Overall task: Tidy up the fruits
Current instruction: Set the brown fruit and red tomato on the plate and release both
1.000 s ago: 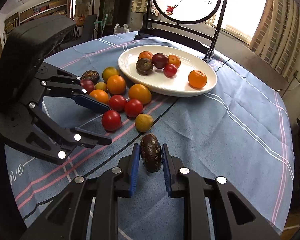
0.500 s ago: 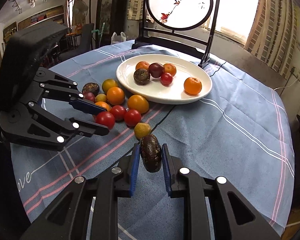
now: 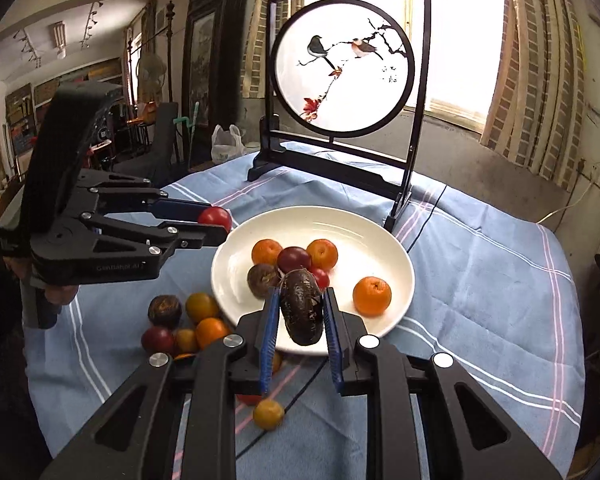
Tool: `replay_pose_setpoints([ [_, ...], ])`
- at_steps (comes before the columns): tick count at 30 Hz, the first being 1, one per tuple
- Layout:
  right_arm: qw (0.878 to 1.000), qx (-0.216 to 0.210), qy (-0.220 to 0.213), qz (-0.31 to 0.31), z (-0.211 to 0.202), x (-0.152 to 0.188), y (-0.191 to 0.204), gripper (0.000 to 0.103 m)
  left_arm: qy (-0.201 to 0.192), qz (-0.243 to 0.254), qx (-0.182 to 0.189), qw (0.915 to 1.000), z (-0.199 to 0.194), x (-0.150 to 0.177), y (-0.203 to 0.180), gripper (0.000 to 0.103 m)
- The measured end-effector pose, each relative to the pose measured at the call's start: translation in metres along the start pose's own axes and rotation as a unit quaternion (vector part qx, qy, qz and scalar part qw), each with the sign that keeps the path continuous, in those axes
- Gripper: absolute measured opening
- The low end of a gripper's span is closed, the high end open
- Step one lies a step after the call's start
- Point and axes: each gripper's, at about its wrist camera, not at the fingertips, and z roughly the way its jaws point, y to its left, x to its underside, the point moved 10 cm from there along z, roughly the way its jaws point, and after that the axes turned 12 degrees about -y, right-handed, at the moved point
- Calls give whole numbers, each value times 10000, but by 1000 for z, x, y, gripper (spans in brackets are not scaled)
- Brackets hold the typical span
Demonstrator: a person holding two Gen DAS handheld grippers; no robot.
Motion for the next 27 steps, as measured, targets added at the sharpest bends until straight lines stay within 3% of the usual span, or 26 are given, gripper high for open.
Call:
replay_pose_setpoints([
  [10,9966,140,468,665,92,8,-30,22,496,-119,-289,9983,75,10,23,29],
  [23,9952,155,618,745,126,11,-39,22,747,-135,-504,9958,100,20,31,30],
  [24,9951,175,649,728,126,11,-39,33,734,-159,-502,9959,100,19,31,32],
  [25,9952,266,602,731,125,8,-42,50,705,-186,-486,9962,100,18,32,46],
  [26,9950,316,518,796,122,5,-45,54,649,-212,-501,9964,97,16,33,57],
  [27,9948,291,440,876,117,1,-46,54,580,-220,-535,9966,94,13,36,58],
])
